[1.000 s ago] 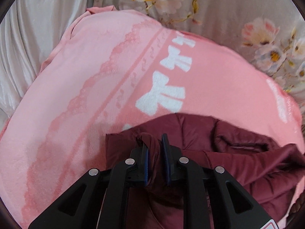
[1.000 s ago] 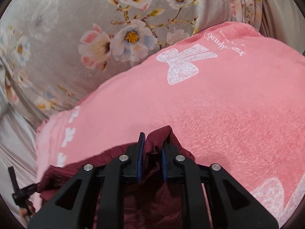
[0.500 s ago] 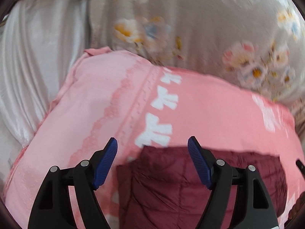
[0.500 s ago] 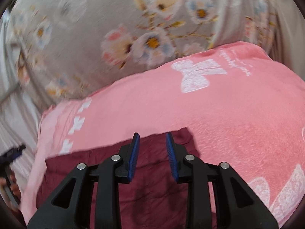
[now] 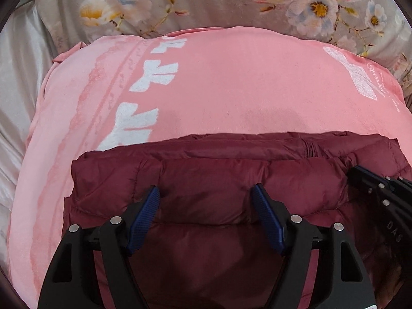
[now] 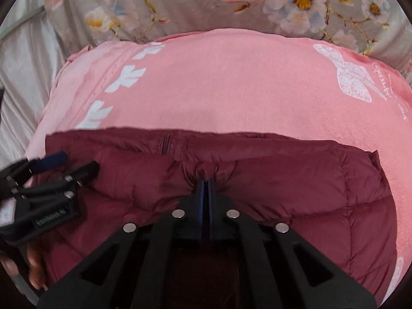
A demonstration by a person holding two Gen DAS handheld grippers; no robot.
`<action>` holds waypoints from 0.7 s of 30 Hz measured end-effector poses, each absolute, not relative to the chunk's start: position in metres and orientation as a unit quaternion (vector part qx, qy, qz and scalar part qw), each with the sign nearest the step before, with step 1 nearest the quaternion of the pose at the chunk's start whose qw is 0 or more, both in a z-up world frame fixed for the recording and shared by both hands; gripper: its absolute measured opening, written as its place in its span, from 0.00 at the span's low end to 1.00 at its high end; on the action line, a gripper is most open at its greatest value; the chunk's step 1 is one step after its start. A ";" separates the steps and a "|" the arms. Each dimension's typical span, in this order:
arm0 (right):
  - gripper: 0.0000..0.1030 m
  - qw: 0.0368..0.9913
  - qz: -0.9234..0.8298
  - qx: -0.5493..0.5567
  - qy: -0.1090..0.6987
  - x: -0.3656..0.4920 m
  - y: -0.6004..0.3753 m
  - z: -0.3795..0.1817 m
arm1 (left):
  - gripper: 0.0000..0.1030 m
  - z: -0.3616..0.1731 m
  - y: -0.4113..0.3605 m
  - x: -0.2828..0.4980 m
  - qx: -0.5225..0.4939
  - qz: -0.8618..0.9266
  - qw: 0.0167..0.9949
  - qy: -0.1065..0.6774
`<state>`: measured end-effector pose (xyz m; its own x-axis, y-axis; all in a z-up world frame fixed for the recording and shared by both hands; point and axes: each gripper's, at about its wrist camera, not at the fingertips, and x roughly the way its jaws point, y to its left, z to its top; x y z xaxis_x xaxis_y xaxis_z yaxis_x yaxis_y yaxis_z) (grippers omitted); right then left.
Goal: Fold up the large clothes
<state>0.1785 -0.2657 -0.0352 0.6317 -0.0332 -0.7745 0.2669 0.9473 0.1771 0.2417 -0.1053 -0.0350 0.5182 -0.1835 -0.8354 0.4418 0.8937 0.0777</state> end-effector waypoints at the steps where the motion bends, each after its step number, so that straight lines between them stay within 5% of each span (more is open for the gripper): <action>1: 0.00 0.895 -0.084 0.142 0.415 0.181 -0.269 -0.031 | 0.69 -0.034 -0.107 0.246 0.139 -0.182 0.860 0.457; 21: 0.00 0.892 -0.121 0.120 0.419 0.215 -0.271 -0.075 | 0.74 -0.069 -0.122 0.274 0.122 -0.153 0.881 0.430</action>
<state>0.2150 -0.2712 -0.0747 0.6192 -0.1147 -0.7768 0.3164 0.9419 0.1131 0.2744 -0.1220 -0.0692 0.5827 -0.1646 -0.7958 0.3748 0.9233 0.0834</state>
